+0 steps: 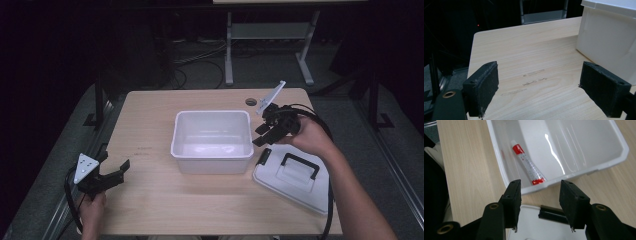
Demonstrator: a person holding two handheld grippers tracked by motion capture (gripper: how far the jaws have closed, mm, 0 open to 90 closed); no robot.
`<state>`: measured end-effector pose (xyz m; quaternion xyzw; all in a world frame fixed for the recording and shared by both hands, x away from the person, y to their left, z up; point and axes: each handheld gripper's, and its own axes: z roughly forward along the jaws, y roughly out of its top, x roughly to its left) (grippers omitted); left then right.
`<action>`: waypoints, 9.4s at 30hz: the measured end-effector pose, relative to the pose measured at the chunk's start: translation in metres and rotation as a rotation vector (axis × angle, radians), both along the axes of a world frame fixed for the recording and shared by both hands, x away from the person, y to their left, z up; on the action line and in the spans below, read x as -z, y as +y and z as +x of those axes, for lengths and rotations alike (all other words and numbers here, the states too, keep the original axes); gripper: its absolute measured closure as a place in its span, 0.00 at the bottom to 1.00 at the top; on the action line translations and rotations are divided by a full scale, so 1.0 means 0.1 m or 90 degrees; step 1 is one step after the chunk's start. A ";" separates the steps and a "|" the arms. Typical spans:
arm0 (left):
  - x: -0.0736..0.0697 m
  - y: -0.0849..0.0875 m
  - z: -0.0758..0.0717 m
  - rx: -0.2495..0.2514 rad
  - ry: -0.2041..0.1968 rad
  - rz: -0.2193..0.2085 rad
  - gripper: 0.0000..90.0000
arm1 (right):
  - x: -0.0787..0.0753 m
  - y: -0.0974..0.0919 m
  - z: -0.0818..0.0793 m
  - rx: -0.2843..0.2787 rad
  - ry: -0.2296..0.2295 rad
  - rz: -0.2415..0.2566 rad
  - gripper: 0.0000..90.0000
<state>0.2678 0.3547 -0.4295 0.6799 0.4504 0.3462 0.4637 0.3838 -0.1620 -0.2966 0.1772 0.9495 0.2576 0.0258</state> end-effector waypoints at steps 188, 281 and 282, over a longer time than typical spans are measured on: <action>0.02 0.03 0.00 -0.012 0.001 0.013 0.16 | -0.64 -0.95 -0.52 0.021 -0.058 -0.024 0.94; 0.03 0.07 0.02 -0.015 0.001 0.001 0.16 | -0.52 1.00 0.49 -0.190 -0.021 -0.015 0.94; 0.03 0.08 0.02 -0.014 0.001 0.001 0.16 | -0.50 1.01 0.50 -0.193 -0.020 -0.015 0.94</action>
